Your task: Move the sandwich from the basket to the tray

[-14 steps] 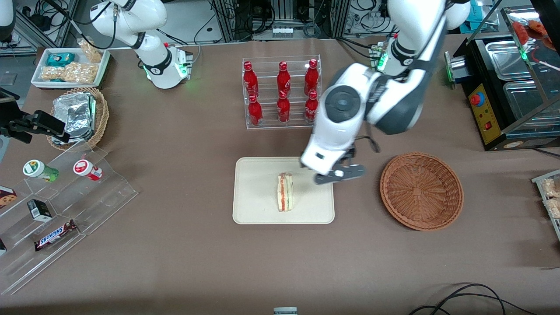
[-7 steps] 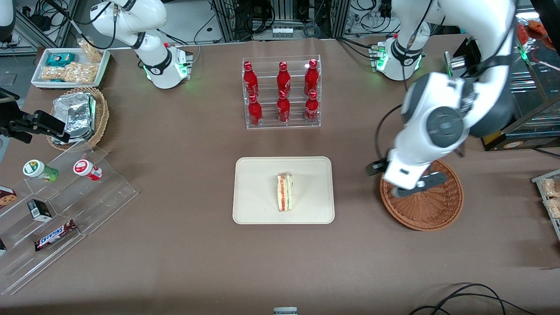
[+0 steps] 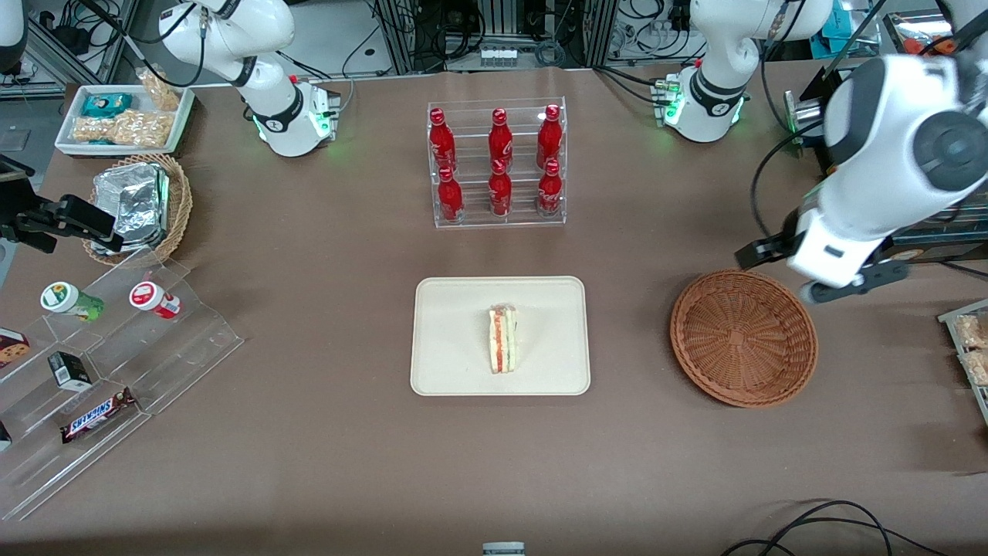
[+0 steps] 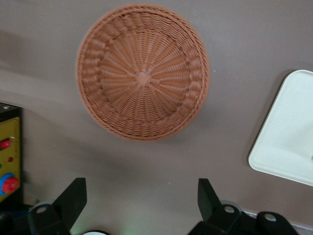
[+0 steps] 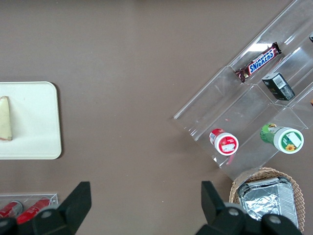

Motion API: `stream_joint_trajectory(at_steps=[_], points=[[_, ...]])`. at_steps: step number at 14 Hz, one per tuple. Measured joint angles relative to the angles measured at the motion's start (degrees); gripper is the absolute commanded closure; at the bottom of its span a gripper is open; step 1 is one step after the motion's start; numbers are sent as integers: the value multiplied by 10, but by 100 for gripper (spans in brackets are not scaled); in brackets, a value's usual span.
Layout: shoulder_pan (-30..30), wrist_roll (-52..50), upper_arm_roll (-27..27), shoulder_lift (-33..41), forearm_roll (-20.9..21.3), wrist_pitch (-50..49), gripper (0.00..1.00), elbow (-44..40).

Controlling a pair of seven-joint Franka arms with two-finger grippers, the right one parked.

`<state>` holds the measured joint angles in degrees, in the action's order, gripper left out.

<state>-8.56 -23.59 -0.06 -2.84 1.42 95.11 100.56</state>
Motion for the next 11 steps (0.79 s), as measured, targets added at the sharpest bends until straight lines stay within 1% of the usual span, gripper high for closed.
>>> stream_joint_trajectory(at_steps=[3,4,8,11], points=[[66,52,-35,17,0,-4,0,1],[79,72,-43,19,0,-3,0,1],[86,199,-46,24,-1,0,0,-11],[87,239,-44,24,-1,1,0,-34]])
